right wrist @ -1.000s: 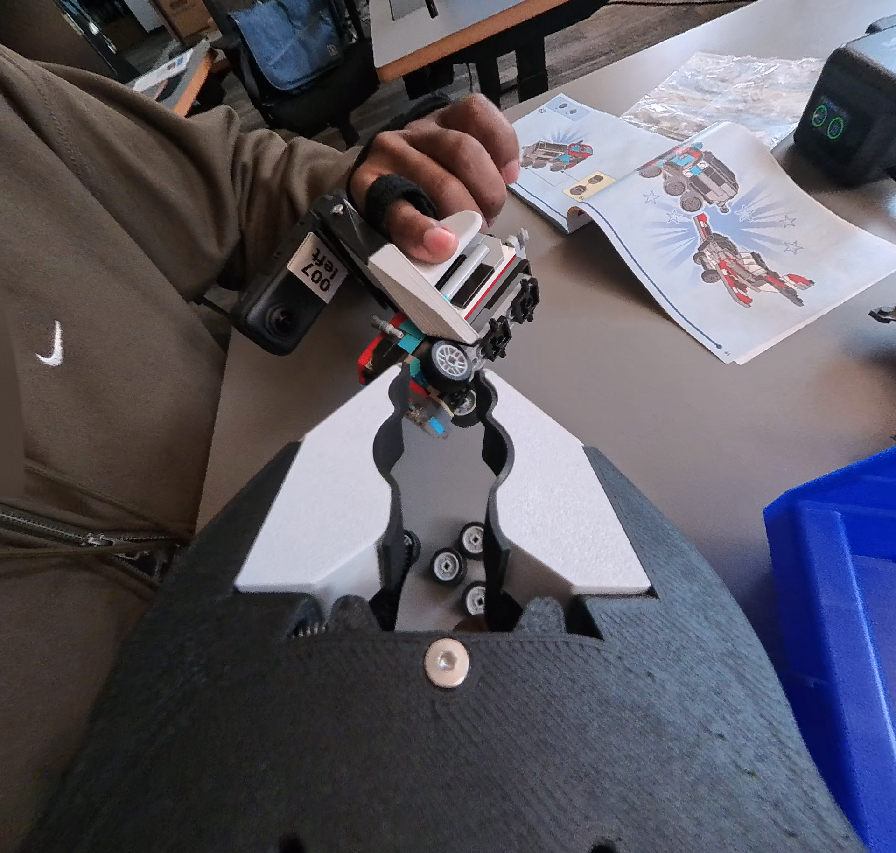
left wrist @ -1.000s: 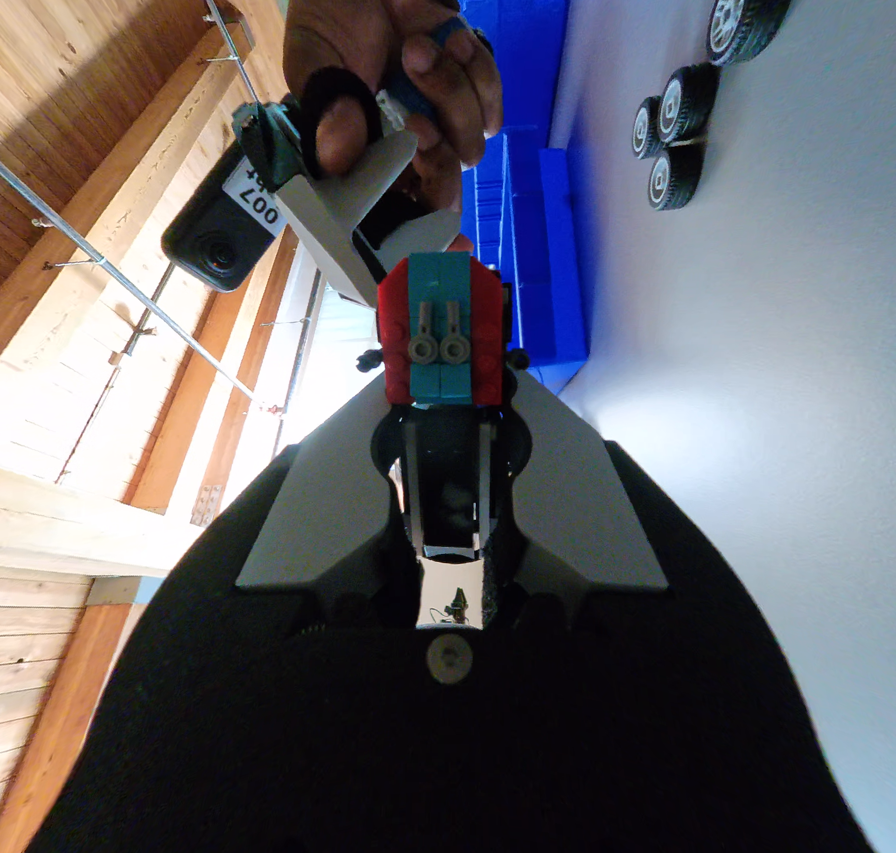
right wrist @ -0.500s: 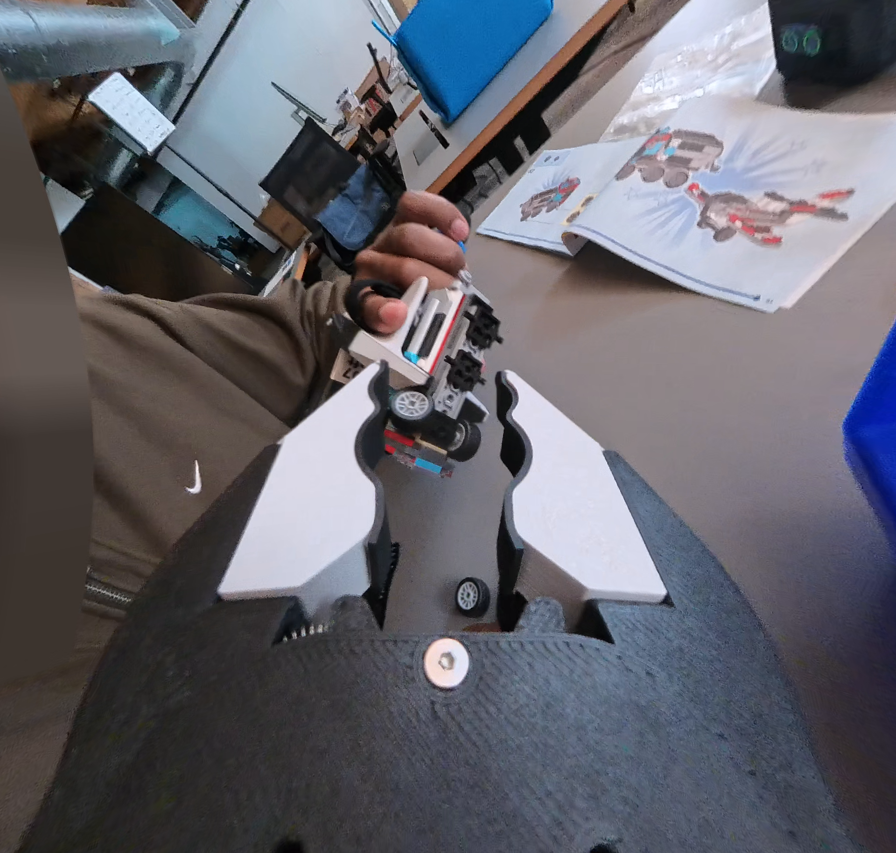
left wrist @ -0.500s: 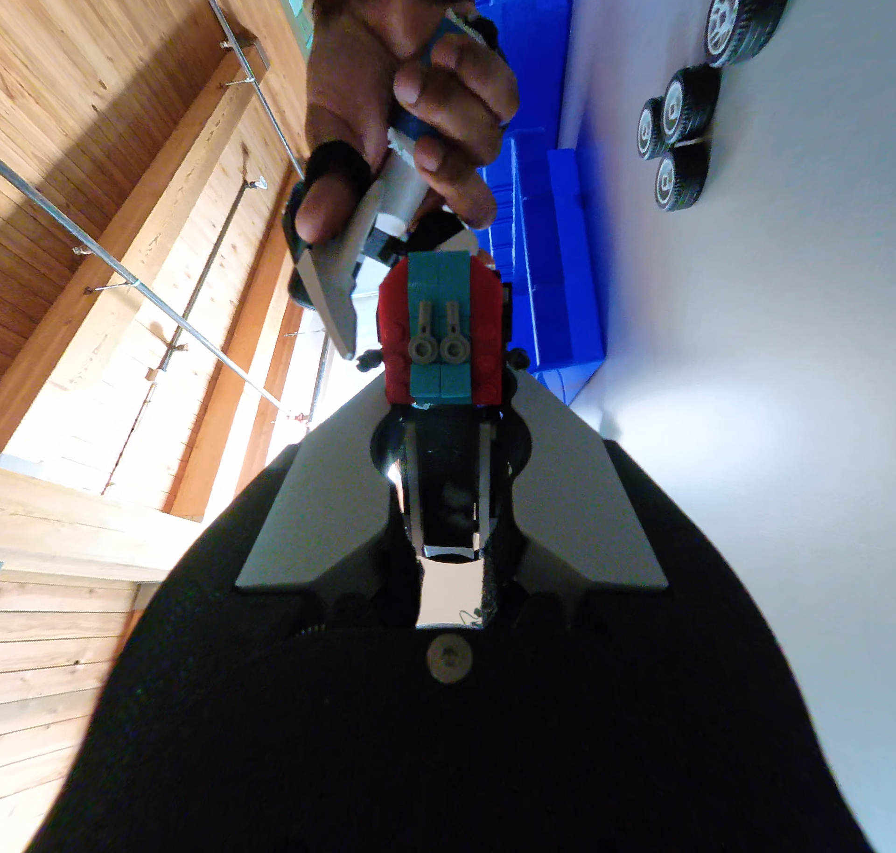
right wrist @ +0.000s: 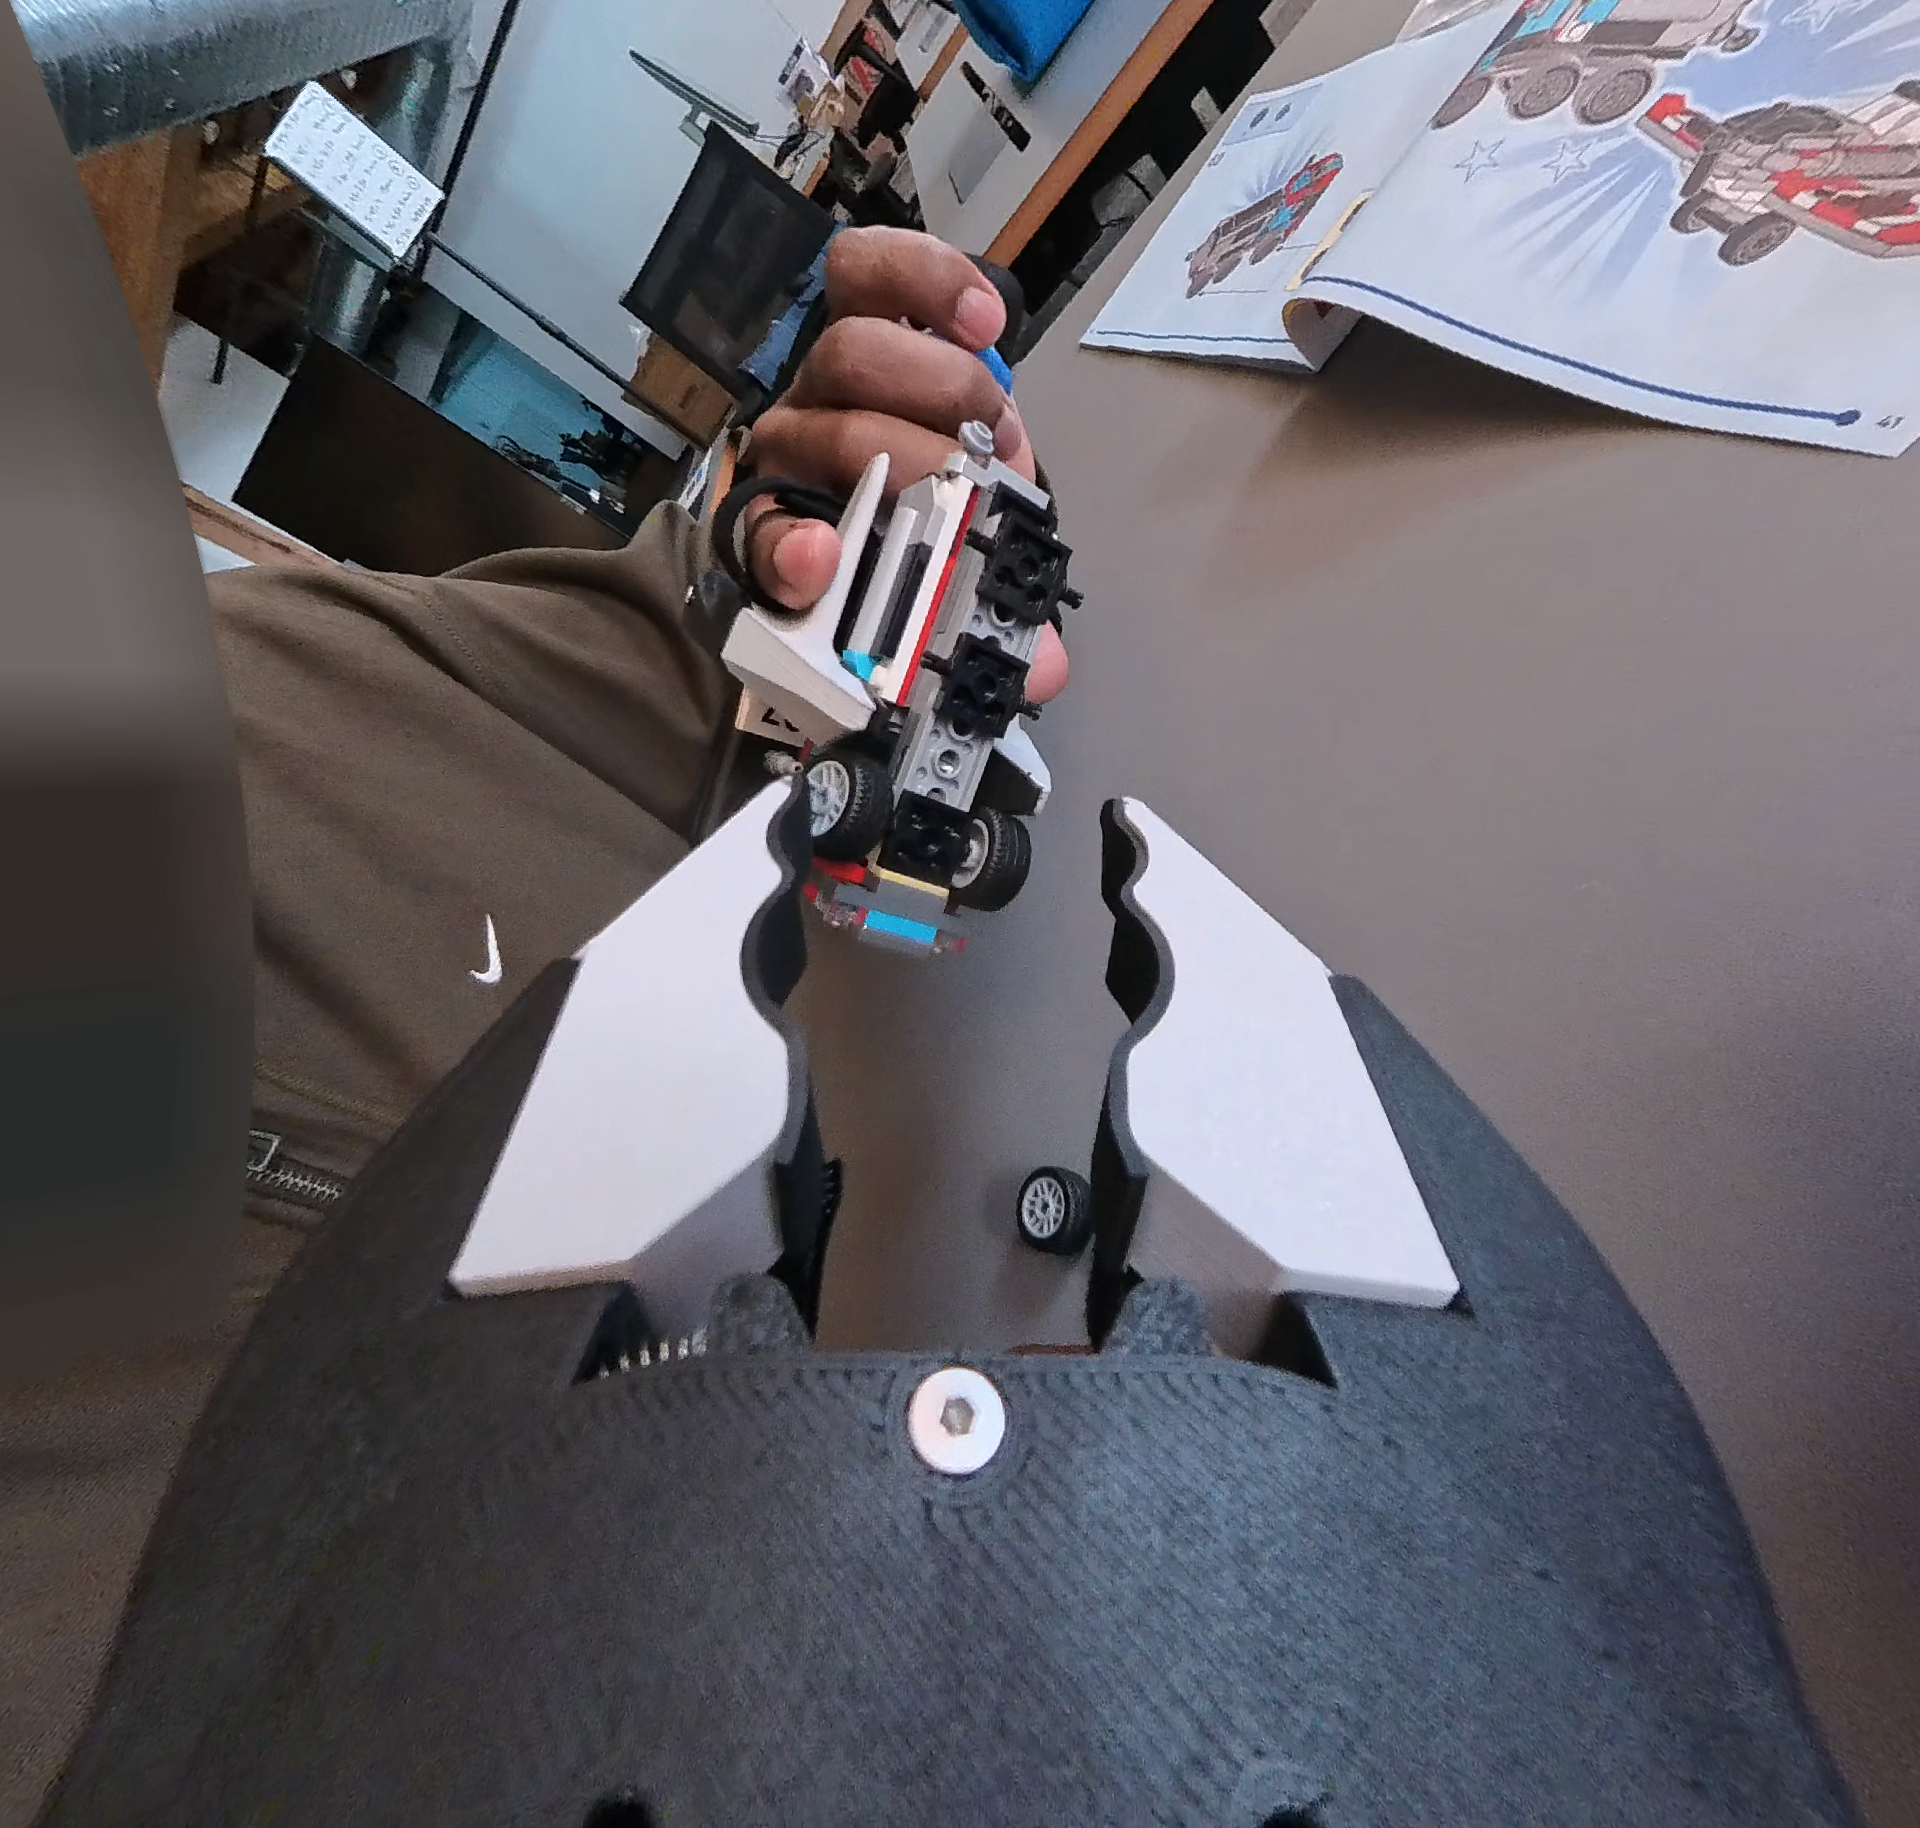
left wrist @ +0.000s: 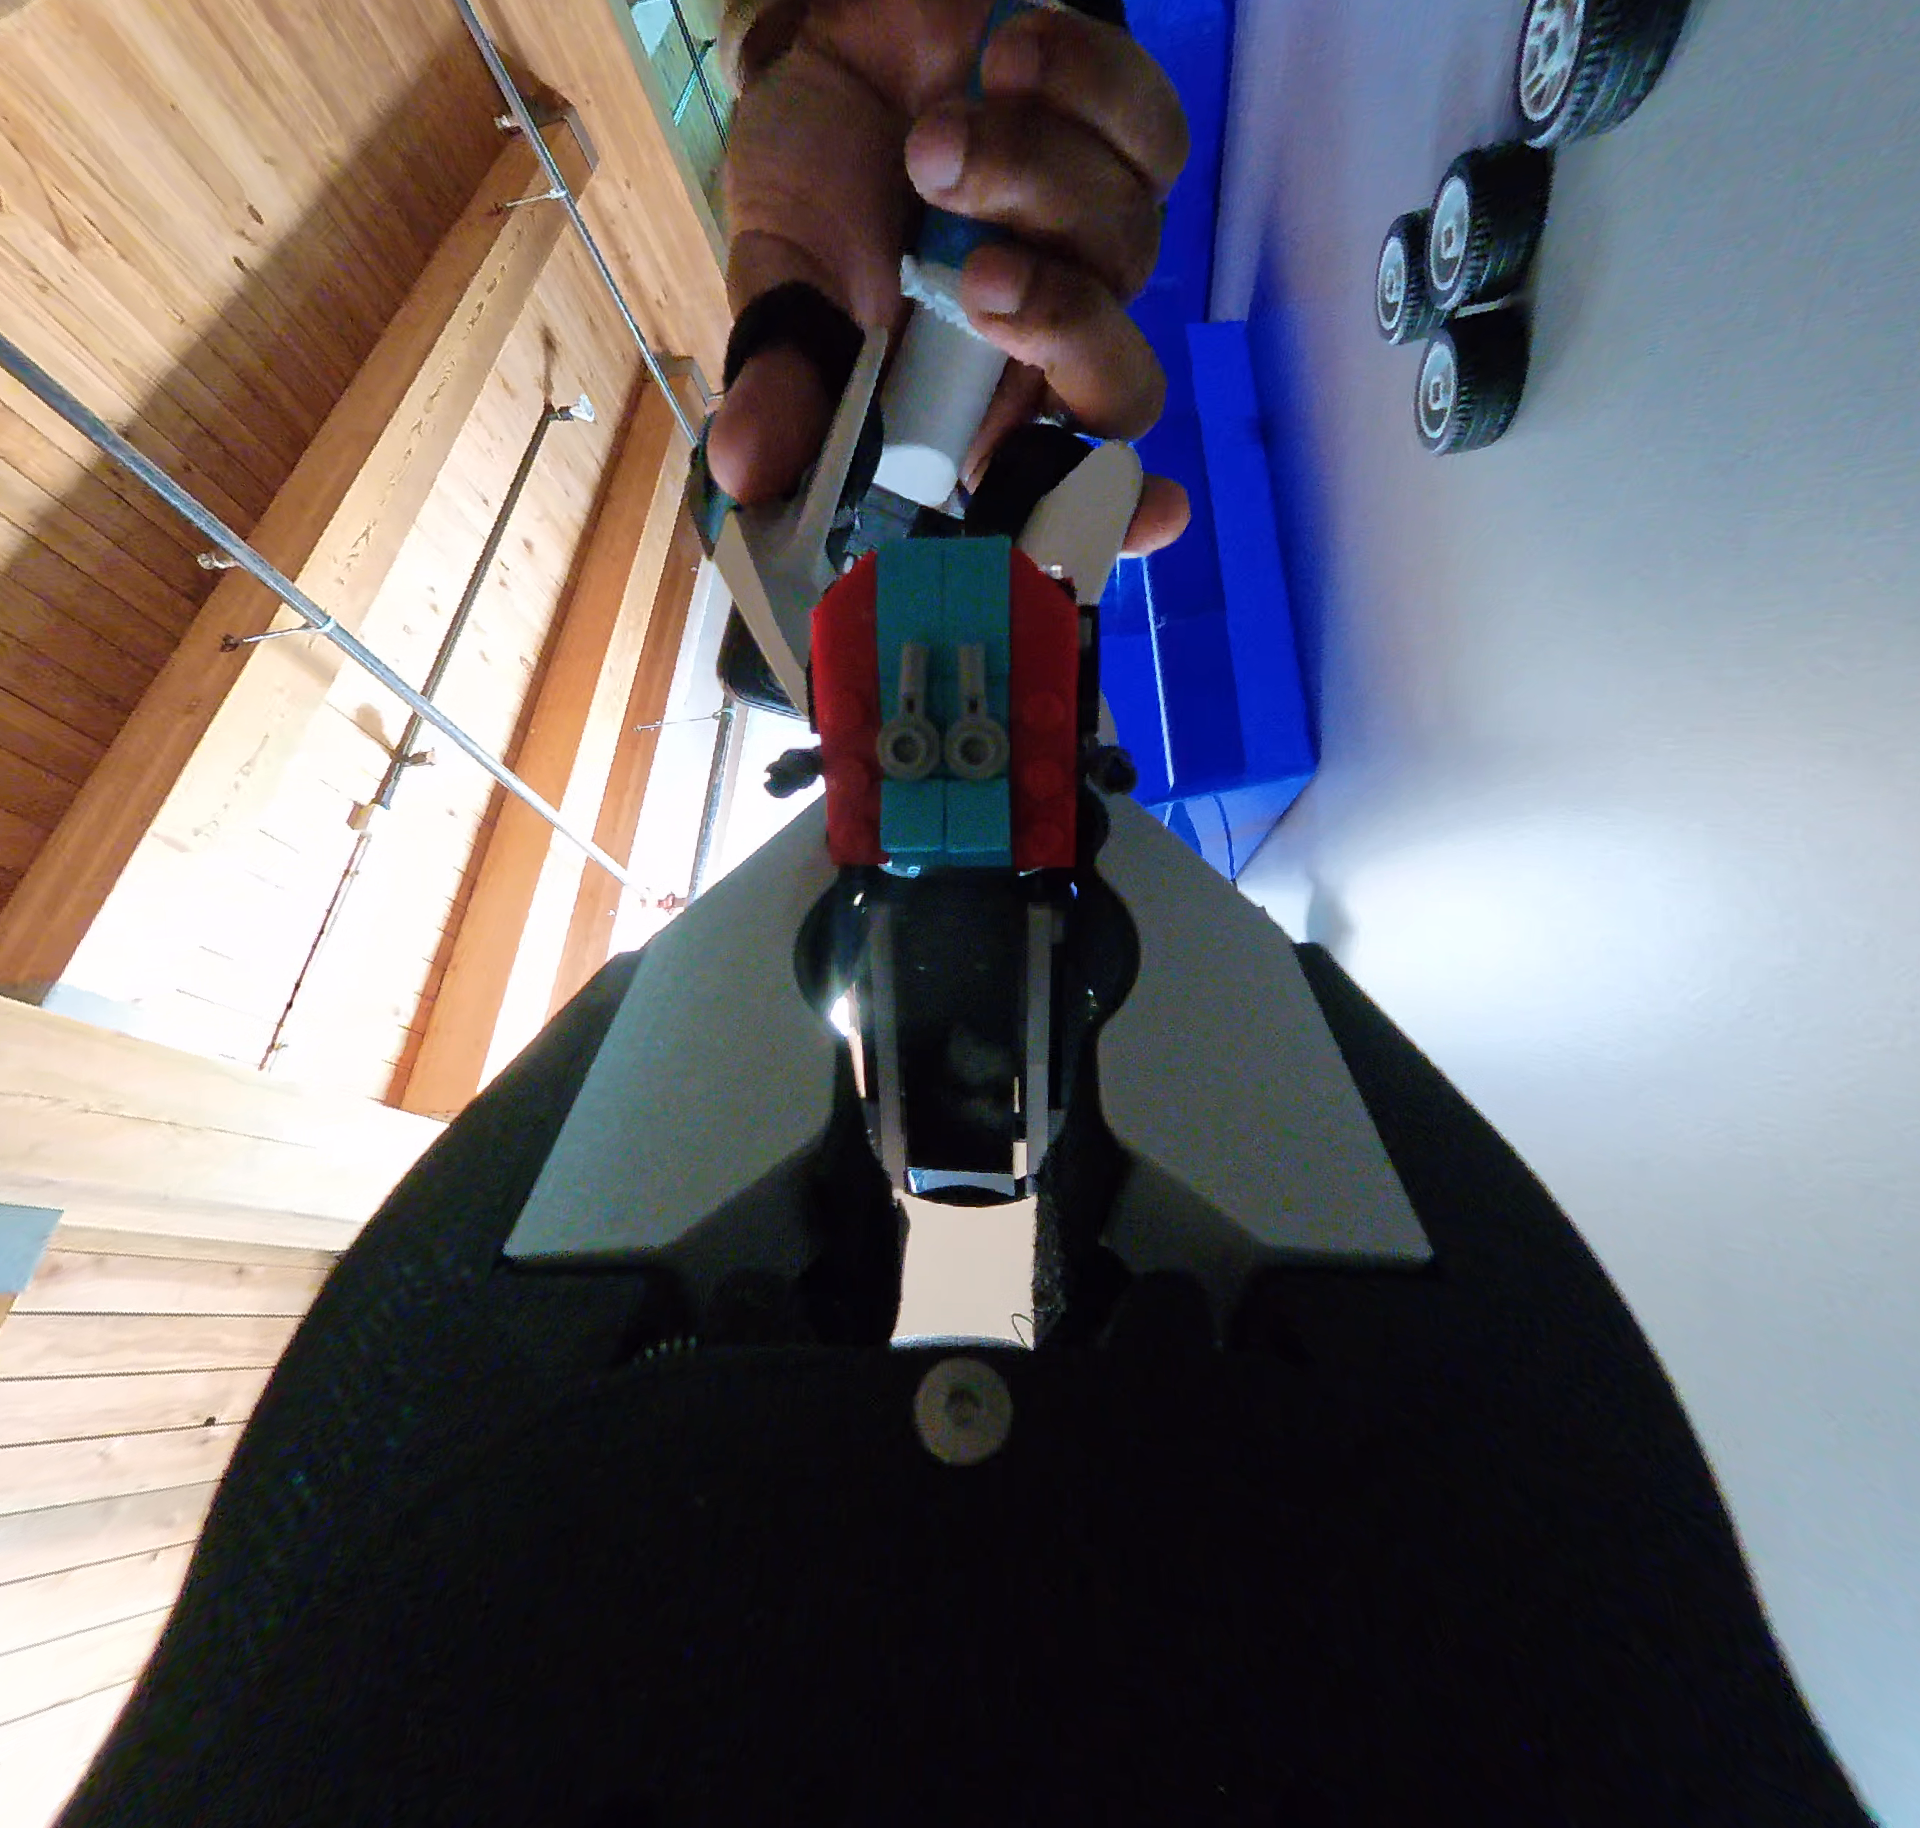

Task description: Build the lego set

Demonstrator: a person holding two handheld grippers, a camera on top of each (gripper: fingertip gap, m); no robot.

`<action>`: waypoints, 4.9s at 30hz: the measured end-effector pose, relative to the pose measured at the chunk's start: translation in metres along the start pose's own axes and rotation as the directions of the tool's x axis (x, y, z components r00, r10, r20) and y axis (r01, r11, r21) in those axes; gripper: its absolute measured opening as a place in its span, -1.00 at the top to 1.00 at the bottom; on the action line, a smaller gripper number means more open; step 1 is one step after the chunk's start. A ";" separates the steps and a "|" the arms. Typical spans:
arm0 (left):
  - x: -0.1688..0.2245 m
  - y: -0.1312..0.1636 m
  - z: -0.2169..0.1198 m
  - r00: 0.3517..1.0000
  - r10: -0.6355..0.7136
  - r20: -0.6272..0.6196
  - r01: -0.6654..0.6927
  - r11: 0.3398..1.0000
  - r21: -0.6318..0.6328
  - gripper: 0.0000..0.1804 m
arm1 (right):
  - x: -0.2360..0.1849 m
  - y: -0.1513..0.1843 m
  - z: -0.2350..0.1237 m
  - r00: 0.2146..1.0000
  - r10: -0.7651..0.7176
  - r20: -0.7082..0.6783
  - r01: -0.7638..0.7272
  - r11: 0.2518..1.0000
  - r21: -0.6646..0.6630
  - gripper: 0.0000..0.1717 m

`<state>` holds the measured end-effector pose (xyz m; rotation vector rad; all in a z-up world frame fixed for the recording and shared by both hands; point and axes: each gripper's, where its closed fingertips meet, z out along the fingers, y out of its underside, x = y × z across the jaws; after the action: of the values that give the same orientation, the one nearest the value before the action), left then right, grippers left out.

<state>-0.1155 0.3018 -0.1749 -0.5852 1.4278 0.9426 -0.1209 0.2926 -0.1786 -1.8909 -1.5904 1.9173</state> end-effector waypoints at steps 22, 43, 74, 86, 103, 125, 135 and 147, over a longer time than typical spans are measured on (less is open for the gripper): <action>0.000 -0.003 -0.004 1.000 0.031 -0.004 -0.031 0.999 0.017 0.59 | -0.004 0.008 -0.001 0.996 0.048 0.073 -0.048 0.999 -0.010 0.41; -0.008 -0.005 -0.004 0.999 0.031 0.035 -0.031 0.999 0.016 0.59 | -0.012 0.005 -0.006 0.981 0.093 0.172 -0.102 0.994 0.043 0.31; -0.014 -0.021 -0.008 0.990 0.124 0.066 -0.128 0.989 0.067 0.59 | -0.031 0.026 0.005 0.909 0.219 0.354 -0.217 0.975 -0.047 0.52; -0.012 -0.015 -0.008 0.991 0.127 0.052 -0.129 0.990 0.054 0.59 | -0.027 0.023 0.007 0.914 0.213 0.346 -0.226 0.974 -0.003 0.53; -0.013 -0.011 -0.008 0.994 0.096 0.053 -0.098 0.994 0.038 0.59 | -0.026 0.021 0.008 0.918 0.202 0.341 -0.219 0.976 0.011 0.49; 0.008 0.007 -0.003 0.999 0.020 -0.049 -0.020 1.000 -0.013 0.59 | -0.015 0.007 -0.008 0.955 -0.289 -0.071 0.296 0.949 0.106 0.54; 0.015 0.007 -0.001 0.996 0.034 -0.084 -0.036 0.999 -0.019 0.59 | -0.022 0.020 0.005 0.867 -0.441 -0.233 0.452 0.892 -0.004 0.65; 0.019 0.004 0.000 0.993 0.042 -0.109 -0.043 0.999 -0.008 0.60 | -0.017 0.030 0.010 0.850 -0.455 -0.266 0.457 0.888 -0.056 0.75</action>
<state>-0.1205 0.3073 -0.1926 -0.6234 1.5385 0.9643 -0.1055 0.2618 -0.1875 -1.5036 -1.7342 1.3998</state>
